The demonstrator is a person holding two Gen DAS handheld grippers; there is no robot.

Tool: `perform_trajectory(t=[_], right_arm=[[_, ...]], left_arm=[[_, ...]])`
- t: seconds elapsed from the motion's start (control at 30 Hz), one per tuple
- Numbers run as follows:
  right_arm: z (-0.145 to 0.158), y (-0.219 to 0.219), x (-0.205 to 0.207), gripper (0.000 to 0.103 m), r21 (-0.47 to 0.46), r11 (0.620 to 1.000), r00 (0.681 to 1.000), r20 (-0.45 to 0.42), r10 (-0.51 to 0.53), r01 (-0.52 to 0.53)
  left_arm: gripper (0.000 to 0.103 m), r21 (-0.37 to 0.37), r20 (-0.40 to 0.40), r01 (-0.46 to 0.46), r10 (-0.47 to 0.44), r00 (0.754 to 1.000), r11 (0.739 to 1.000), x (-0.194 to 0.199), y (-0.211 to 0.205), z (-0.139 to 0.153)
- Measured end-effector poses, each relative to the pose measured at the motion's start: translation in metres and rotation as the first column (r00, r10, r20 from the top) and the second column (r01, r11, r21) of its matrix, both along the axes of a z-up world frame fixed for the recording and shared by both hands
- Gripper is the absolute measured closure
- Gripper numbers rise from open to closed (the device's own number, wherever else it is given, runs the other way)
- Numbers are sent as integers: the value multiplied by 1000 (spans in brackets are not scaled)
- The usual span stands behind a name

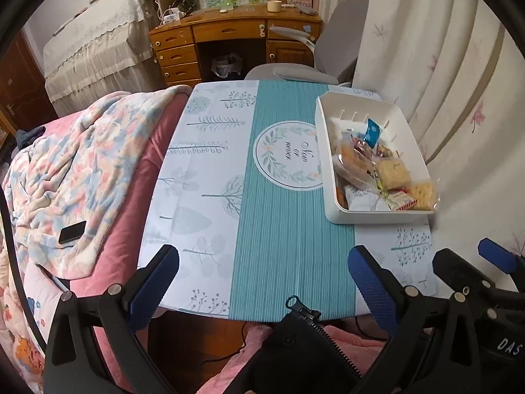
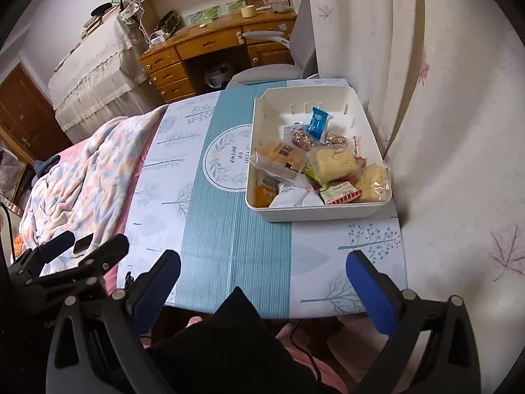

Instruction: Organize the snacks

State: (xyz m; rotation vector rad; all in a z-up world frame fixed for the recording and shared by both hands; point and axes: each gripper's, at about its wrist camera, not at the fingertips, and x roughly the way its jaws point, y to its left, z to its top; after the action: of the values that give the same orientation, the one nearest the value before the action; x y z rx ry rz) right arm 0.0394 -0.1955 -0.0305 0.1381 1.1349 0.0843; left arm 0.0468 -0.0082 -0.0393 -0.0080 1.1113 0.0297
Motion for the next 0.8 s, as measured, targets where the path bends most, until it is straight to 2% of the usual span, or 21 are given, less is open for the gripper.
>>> perform_trajectory(t=[0.8], right_arm=[[-9, -9, 4, 1, 11, 1000, 1000, -30, -2, 2]], left_arm=[[1, 63, 45, -7, 4, 999, 998, 8, -14, 5]])
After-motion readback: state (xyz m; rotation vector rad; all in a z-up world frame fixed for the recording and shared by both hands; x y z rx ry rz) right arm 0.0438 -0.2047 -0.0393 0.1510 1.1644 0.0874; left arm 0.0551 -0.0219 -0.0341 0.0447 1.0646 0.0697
